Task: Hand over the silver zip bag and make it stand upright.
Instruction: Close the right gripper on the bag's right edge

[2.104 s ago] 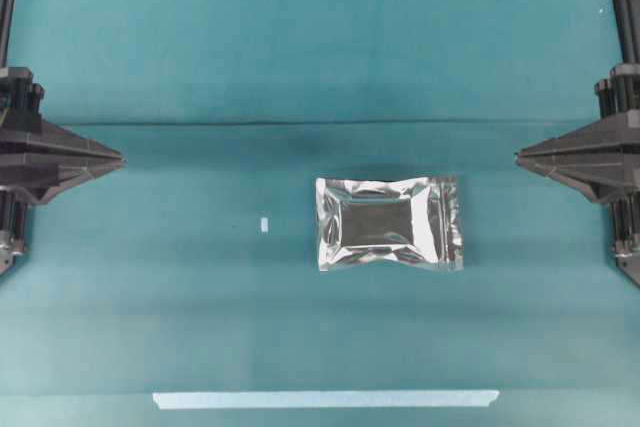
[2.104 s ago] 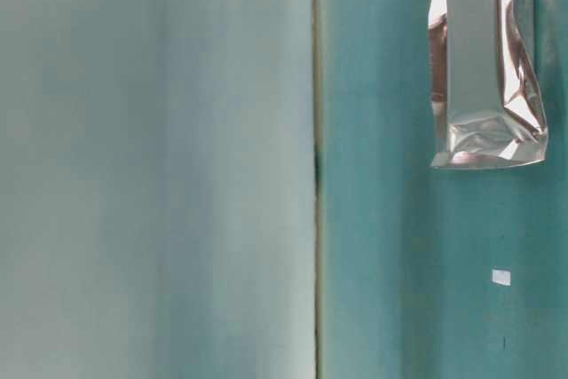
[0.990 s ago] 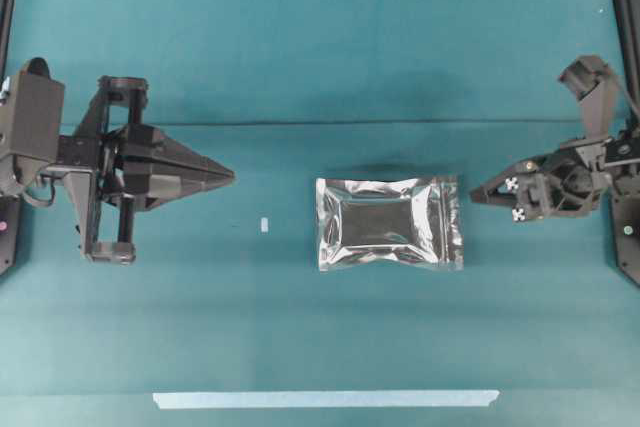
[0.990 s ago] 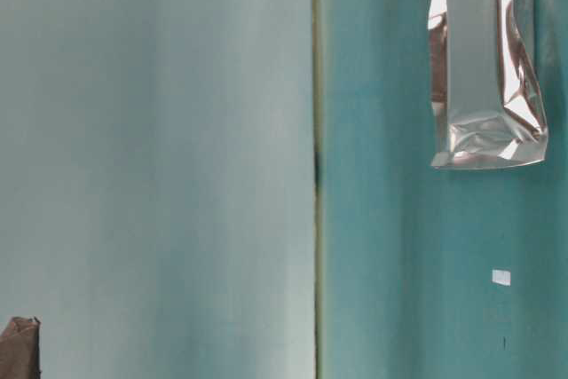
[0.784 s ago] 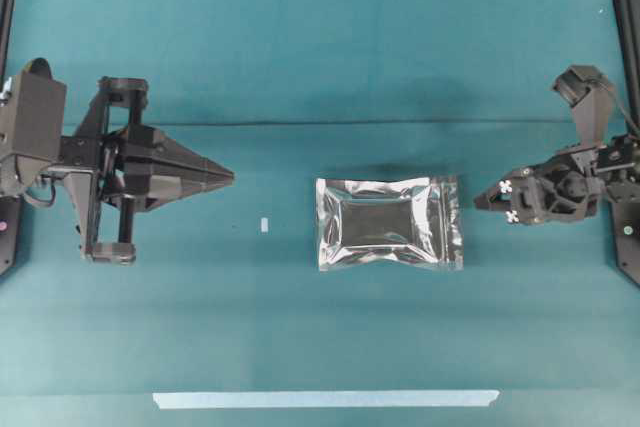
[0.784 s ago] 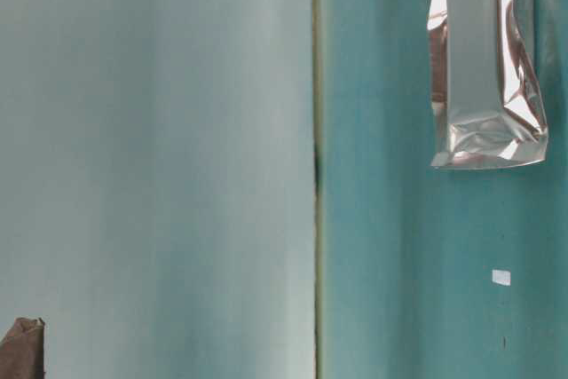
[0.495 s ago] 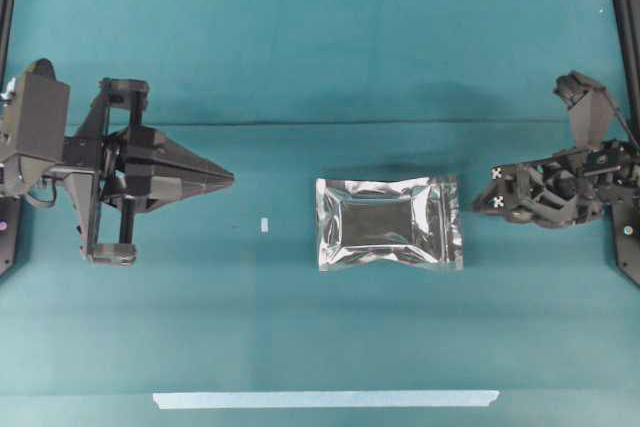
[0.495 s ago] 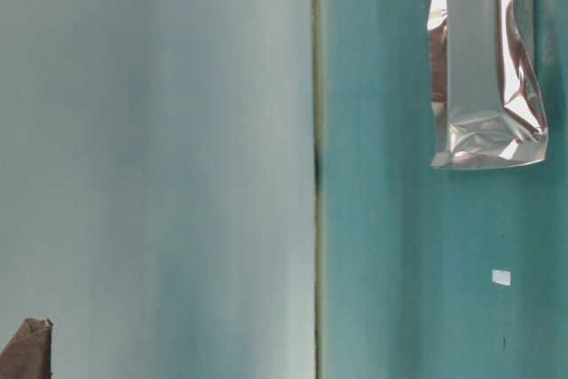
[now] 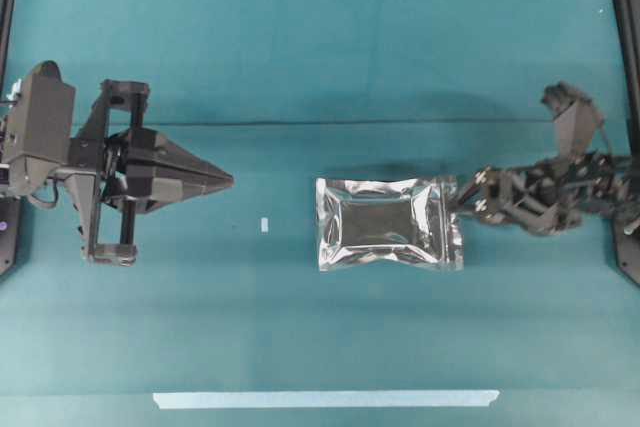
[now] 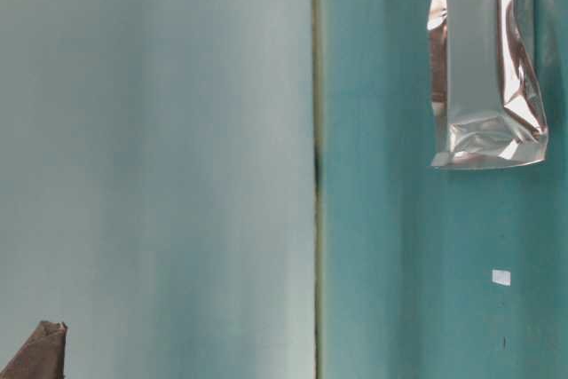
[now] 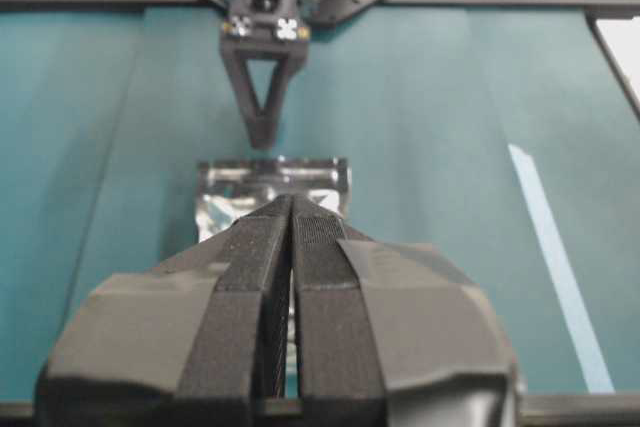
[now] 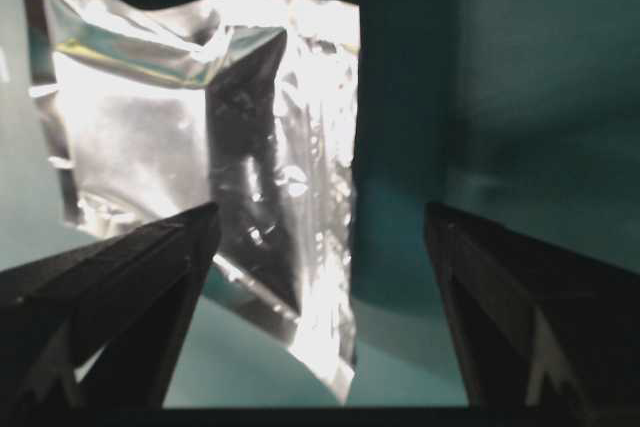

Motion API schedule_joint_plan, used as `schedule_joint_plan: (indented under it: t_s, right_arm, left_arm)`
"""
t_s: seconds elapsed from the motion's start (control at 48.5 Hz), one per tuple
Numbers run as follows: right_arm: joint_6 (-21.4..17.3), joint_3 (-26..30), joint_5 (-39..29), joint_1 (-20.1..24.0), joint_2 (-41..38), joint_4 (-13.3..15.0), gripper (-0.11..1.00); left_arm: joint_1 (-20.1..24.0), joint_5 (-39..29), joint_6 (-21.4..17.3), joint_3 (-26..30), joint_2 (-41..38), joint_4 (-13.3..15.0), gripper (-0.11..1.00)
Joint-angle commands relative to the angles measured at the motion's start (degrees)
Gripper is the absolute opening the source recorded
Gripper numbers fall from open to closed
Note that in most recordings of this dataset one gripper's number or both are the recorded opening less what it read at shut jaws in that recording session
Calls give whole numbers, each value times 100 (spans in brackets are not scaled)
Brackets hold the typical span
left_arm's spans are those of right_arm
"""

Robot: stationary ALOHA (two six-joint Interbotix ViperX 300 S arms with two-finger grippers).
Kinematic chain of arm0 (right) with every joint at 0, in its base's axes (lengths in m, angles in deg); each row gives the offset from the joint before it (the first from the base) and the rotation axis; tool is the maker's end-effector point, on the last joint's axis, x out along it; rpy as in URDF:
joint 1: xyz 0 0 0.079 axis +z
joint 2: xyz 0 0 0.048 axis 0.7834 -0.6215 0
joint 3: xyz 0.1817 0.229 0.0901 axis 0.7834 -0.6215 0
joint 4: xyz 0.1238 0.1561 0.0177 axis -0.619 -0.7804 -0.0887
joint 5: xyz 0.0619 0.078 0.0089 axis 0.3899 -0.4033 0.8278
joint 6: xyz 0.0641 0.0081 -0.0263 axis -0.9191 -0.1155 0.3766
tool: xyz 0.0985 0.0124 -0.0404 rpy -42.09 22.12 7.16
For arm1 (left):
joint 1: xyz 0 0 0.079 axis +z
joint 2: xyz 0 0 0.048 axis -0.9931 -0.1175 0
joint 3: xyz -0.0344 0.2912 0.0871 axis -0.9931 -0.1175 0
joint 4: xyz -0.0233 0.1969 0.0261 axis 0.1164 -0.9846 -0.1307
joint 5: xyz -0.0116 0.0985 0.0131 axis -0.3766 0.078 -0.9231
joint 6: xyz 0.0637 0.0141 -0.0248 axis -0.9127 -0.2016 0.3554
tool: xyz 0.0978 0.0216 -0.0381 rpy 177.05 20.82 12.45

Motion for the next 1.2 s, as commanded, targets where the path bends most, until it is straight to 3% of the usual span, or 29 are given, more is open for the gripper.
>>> schedule_joint_plan:
  t_s: [0.0,0.248,0.763,0.887,0.99,1.176]
  right_arm:
    - [-211,35,404,149,-325,-26,91]
    - [-404,79,976,246,-773,-18,91]
    - [-439,352,940,316,-1090,-9,90]
    - [-466,369,624,316,-1090,-9,87]
    - [-448,396,325,325,-1125,-9,74]
    - [-431,387,132,316,-1125,-9,31]
  left_arm:
    - [26,26,9,141,26,-9,-1]
    - [35,26,18,149,18,-9,-1]
    - [97,-53,18,141,18,-9,-1]
    - [97,-105,18,141,18,-9,-1]
    - [97,-105,18,149,18,-9,-1]
    - [97,-114,18,141,18,-9,-1]
